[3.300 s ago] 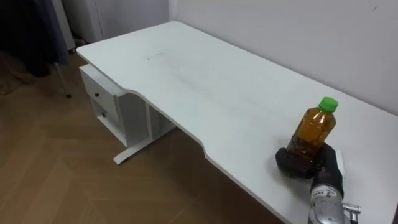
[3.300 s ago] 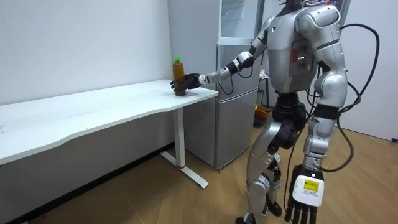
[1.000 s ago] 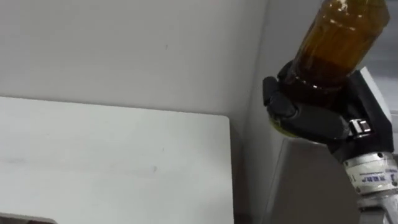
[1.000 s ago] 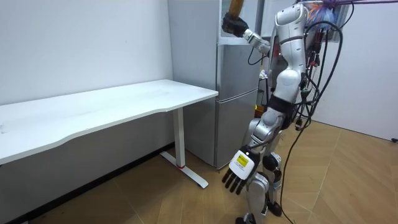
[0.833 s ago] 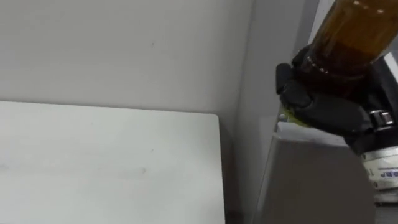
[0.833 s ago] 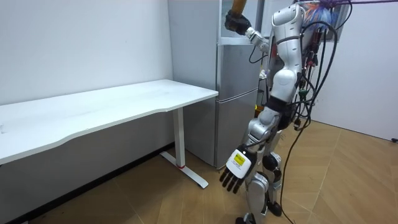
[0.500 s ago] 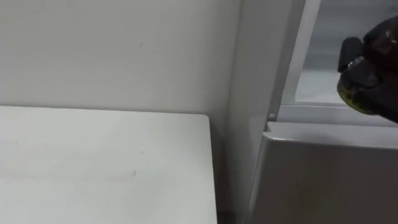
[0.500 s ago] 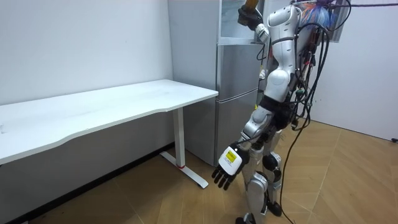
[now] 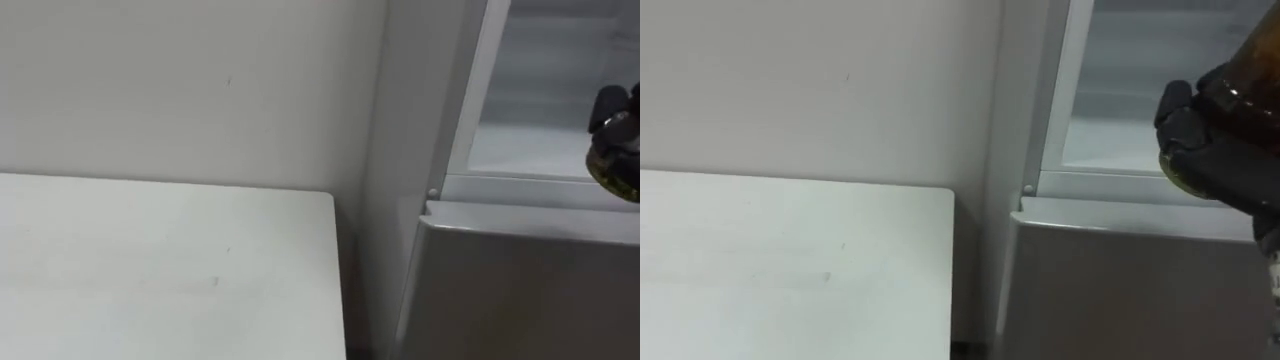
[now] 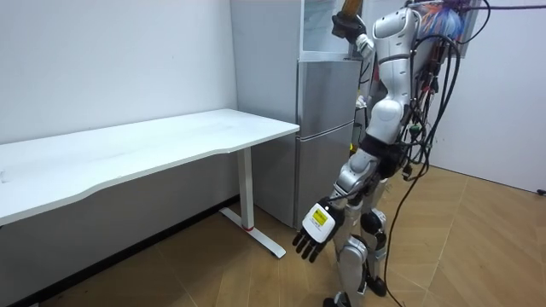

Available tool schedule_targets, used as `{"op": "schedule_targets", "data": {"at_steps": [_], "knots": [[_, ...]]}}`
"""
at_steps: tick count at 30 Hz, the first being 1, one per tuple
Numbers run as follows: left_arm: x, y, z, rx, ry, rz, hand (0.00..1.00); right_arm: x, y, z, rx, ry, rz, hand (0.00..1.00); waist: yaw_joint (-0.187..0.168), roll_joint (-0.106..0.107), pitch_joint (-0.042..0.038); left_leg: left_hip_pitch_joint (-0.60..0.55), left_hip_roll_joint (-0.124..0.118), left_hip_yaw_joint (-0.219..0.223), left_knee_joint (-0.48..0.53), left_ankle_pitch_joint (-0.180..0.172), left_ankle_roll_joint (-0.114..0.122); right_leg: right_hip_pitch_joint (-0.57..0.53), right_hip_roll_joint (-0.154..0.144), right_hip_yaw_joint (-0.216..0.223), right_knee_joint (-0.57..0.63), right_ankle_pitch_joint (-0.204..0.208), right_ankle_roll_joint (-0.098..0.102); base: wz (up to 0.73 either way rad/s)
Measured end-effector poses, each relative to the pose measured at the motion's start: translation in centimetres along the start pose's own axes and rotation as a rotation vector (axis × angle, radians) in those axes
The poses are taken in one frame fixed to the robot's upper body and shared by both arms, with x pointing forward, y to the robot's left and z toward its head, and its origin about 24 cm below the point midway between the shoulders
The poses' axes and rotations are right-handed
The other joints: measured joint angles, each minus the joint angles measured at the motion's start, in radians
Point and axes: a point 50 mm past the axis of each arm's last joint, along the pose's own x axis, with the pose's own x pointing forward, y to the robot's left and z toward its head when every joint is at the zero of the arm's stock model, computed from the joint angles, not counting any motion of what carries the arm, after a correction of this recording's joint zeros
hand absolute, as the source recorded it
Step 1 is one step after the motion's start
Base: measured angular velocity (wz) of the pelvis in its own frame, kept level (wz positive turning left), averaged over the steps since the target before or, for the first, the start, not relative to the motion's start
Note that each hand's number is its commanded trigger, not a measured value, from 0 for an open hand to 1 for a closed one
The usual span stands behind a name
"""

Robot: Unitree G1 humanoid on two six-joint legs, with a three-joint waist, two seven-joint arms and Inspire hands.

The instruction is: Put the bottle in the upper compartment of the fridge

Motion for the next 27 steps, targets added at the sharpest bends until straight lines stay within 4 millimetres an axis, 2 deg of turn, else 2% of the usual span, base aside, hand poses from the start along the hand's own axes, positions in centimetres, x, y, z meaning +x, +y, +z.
{"op": "schedule_targets", "data": {"at_steps": [6, 11, 17, 22, 27], "knots": [[0.0, 0.0, -0.1, 0.001, 0.005, -0.003, 0.0, 0.2, -1.0, -1.0, -0.029, 0.048, -0.06, 1.0, 0.011, -0.004, -0.0012, -0.002, 0.0, 0.001, -0.003, -0.001, -0.001, 0.0, 0.002, 0.002, 0.0, -0.001, 0.0, 0.0], [0.0, 0.1, 0.0, -0.001, -0.003, 0.0, 0.0, 2.6, -2.2, -2.2, -0.086, 0.101, -0.13, 1.0, 0.021, -0.009, -0.0042, -0.003, 0.001, -0.003, -0.003, -0.001, -0.001, 0.003, 0.0, -0.005, 0.003, -0.002, 0.0, 0.01], [-0.3, 0.5, -0.5, -0.018, 0.024, -0.005, 0.0, 4.4, -3.2, -3.2, -0.086, 0.158, -0.191, 1.0, 0.03, -0.02, -0.0102, -0.005, -0.001, -0.01, 0.0, -0.001, -0.001, 0.006, -0.001, -0.012, 0.003, -0.003, 0.001, 0.03], [-0.6, 0.8, -1.2, -0.012, 0.044, -0.009, 0.0, 4.7, -3.8, -4.5, -0.124, 0.238, -0.221, 1.0, 0.031, -0.023, -0.0108, -0.013, -0.002, -0.027, 0.003, -0.001, -0.001, 0.005, -0.004, -0.029, 0.004, -0.004, 0.001, 0.08], [-0.7, 0.6, -1.6, -0.012, 0.062, -0.028, 0.0, 4.9, -3.6, -6.0, -0.153, 0.317, -0.216, 1.0, 0.04, -0.025, -0.0096, -0.018, -0.004, -0.029, 0.004, -0.001, -0.002, -0.006, -0.007, -0.028, 0.019, -0.012, -0.003, 0.01]]}}
